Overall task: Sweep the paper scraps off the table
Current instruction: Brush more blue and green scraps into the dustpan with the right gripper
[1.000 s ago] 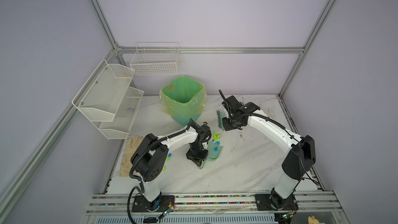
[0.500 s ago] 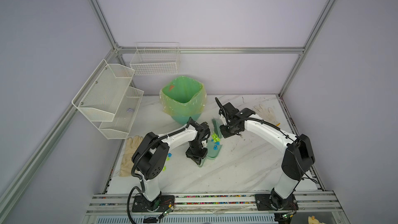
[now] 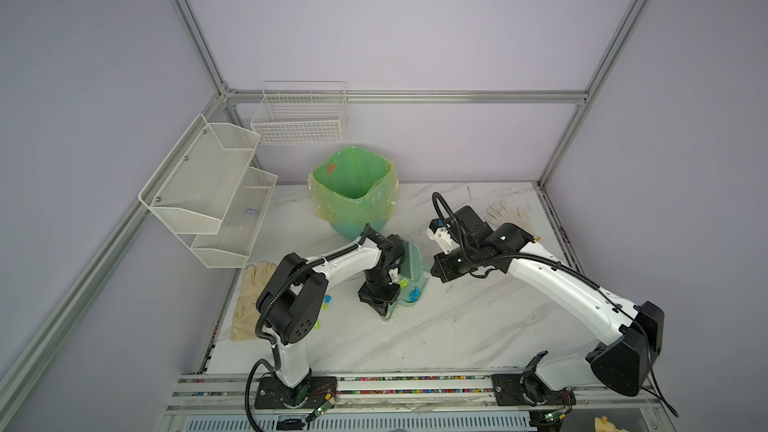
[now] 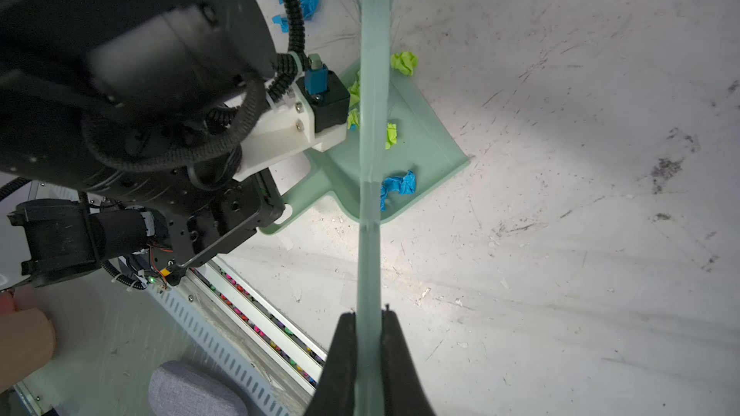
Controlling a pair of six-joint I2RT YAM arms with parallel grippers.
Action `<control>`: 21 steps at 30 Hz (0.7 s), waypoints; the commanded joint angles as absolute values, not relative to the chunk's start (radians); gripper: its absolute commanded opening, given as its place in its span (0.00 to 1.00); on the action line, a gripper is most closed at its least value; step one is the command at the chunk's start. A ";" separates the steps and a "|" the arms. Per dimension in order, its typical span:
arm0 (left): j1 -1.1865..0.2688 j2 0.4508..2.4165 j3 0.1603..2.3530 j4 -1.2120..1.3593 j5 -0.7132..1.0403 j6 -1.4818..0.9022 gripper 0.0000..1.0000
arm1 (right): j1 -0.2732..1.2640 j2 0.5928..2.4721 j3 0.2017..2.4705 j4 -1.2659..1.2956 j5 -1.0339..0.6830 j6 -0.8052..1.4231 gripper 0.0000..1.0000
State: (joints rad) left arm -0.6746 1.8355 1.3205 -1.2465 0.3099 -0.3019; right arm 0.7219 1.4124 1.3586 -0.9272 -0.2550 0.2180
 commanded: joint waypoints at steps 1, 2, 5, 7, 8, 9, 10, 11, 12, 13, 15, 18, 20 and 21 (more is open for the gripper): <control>-0.670 1.829 1.415 -1.261 0.312 -0.284 0.00 | 0.721 1.391 1.364 -0.971 -0.176 0.293 0.00; -0.670 1.826 1.415 -1.261 0.309 -0.284 0.00 | 0.720 1.391 1.367 -0.971 -0.161 0.306 0.00; -0.670 1.815 1.414 -1.261 0.303 -0.284 0.00 | 0.716 1.402 1.379 -0.969 -0.125 0.333 0.00; -0.670 1.809 1.414 -1.261 0.307 -0.286 0.00 | 0.713 1.411 1.392 -0.969 -0.093 0.341 0.00; -0.670 1.804 1.411 -1.262 0.310 -0.286 0.00 | 0.711 1.414 1.398 -0.971 -0.077 0.347 0.00; -0.670 1.799 1.412 -1.261 0.310 -0.288 0.00 | 0.707 1.416 1.404 -0.971 -0.060 0.349 0.00; -0.670 1.794 1.412 -1.259 0.311 -0.291 0.00 | 0.703 1.416 1.407 -0.971 -0.047 0.352 0.00; -0.670 1.787 1.413 -1.259 0.309 -0.291 0.00 | 0.697 1.416 1.409 -0.972 -0.036 0.355 0.00; -0.672 1.781 1.413 -1.257 0.309 -0.292 0.00 | 0.689 1.415 1.407 -0.973 -0.027 0.356 0.00; -0.672 1.774 1.413 -1.252 0.311 -0.292 0.00 | 0.677 1.413 1.405 -0.972 -0.020 0.355 0.00; -0.673 1.756 1.409 -1.240 0.311 -0.289 0.00 | 0.630 1.410 1.386 -0.971 -0.004 0.350 0.00; -0.680 1.732 1.387 -1.206 0.287 -0.288 0.00 | 0.546 1.383 1.349 -0.937 -0.030 0.314 0.00; -0.684 1.732 1.385 -1.203 0.284 -0.290 0.00 | 0.523 1.379 1.338 -0.922 -0.034 0.316 0.00; -0.686 1.732 1.385 -1.203 0.287 -0.291 0.00 | 0.515 1.378 1.338 -0.922 -0.029 0.317 0.00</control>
